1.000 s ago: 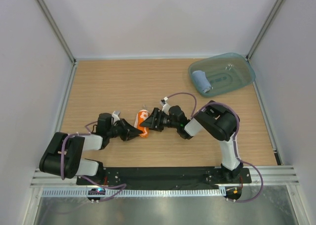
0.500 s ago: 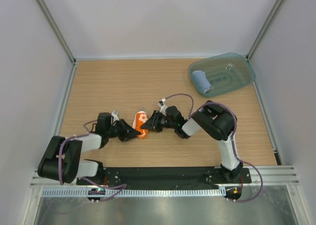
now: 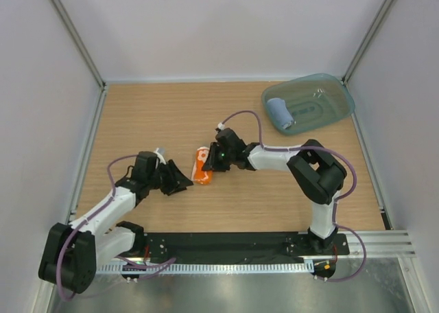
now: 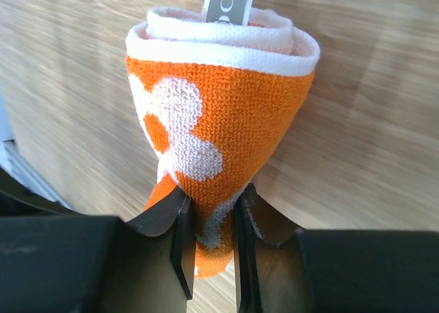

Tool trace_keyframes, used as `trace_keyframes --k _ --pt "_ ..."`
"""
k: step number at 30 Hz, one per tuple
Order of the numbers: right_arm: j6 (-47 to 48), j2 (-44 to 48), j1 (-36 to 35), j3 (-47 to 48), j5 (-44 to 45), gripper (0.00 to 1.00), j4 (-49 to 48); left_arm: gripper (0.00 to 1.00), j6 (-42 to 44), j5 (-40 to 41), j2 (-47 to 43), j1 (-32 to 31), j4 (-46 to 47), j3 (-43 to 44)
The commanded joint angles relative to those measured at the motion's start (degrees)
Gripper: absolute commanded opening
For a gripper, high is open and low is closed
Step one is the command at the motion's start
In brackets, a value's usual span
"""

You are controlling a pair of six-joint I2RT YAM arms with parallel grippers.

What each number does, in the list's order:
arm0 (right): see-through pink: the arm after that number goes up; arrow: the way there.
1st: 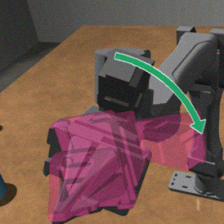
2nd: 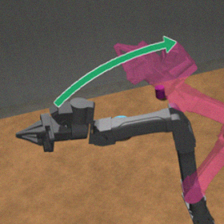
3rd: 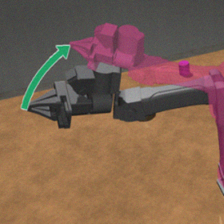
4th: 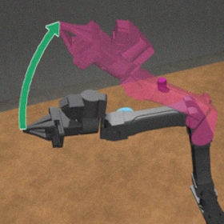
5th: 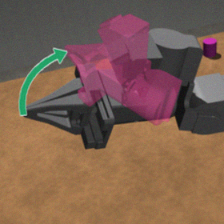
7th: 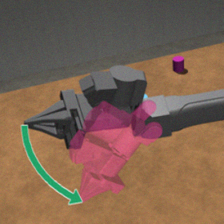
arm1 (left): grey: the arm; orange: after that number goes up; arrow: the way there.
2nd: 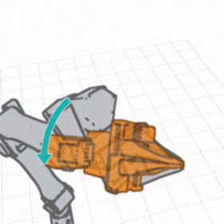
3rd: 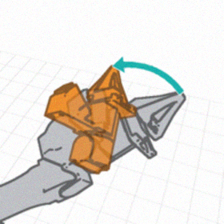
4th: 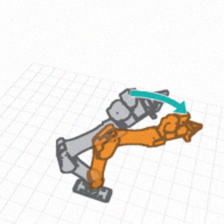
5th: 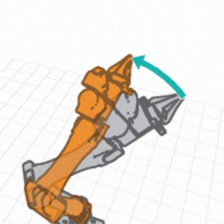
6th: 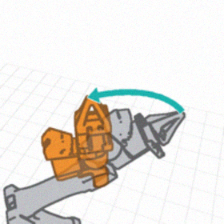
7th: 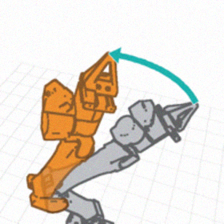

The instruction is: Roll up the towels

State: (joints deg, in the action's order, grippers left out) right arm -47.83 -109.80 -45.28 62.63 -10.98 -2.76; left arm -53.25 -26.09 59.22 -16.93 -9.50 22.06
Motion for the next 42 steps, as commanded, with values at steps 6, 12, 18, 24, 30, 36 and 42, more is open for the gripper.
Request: trace_keyframes --k 6,12,18,24,30,36,42 --pt "14.2 6.7 1.9 4.8 3.9 0.06 21.6 0.42 5.4 7.5 -3.0 -1.7 -10.6 6.7" --pt "23.3 12.6 10.5 10.6 2.5 0.01 29.7 0.41 6.4 8.4 -5.0 -1.8 -16.4 11.2" --pt "28.5 16.0 25.3 17.8 -0.3 0.01 35.7 0.41 10.4 9.4 -6.1 -1.7 -25.6 18.2" --pt "30.9 12.1 39.9 32.0 -1.4 0.01 40.5 0.41 12.7 8.4 -6.0 -1.8 -29.1 21.5" --pt "30.1 0.3 48.1 45.2 7.6 0.01 47.7 0.4 12.5 8.0 -5.9 -1.8 -28.0 20.7" --pt "33.9 -10.2 48.1 54.0 19.5 0.01 52.8 0.4 12.6 7.5 -6.5 -1.8 -27.9 20.7" --pt "31.9 -13.1 47.3 52.4 20.4 0.01 53.9 0.4 12.5 7.5 -6.8 -1.8 -27.2 20.4"
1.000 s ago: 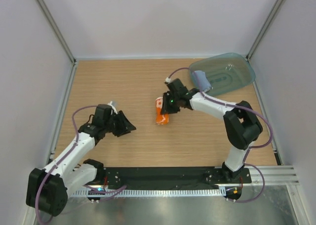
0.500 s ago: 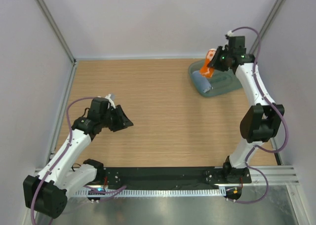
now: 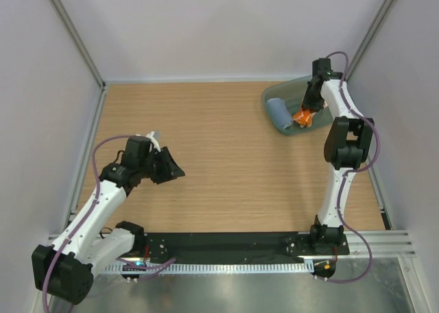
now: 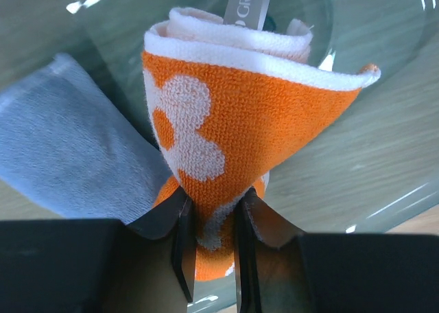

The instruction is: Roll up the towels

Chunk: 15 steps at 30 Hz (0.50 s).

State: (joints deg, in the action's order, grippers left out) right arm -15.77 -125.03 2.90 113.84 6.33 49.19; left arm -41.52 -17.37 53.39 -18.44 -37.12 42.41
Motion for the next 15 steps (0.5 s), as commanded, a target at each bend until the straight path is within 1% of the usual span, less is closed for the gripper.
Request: trace_keyframes --k 1,3,6,8,10,11,12,13,15 --pt "-0.6 2.4 -1.6 0.3 4.3 0.01 1.9 0.39 0.7 -1.4 -0.8 -0.2 0.6 0.0" --pt "-2.6 3.2 -2.2 -3.4 3.2 0.01 1.1 0.39 0.6 -1.4 -0.7 -0.3 1.0 -0.2" --pt "-6.7 4.4 -2.9 -7.6 -1.2 0.01 -0.5 0.39 0.6 -1.2 -0.7 -0.3 1.5 -0.4" --pt "-8.7 5.1 -5.3 -10.3 -4.0 0.01 -2.3 0.39 0.6 -1.2 -0.7 -0.2 1.4 -0.3" --pt "-11.3 5.1 -6.1 -11.4 -5.5 0.01 -4.2 0.38 0.6 -1.0 -0.7 -0.3 1.4 -0.2" --pt "-12.2 5.0 -7.0 -12.1 -10.0 0.01 -4.8 0.39 0.6 -1.1 -0.8 -0.3 1.4 -0.2" --pt "-13.1 5.0 -7.3 -12.6 -12.3 0.01 -5.8 0.39 0.6 -1.0 -1.0 -0.2 1.5 -0.3" --pt "-14.4 4.9 -7.6 -12.9 -14.1 0.01 -8.0 0.38 0.6 -0.9 -1.1 -0.3 1.5 -0.2" --pt "-15.1 4.3 -8.9 -12.1 -16.8 0.01 -8.8 0.39 0.7 -0.8 -1.1 -0.3 1.5 -0.1"
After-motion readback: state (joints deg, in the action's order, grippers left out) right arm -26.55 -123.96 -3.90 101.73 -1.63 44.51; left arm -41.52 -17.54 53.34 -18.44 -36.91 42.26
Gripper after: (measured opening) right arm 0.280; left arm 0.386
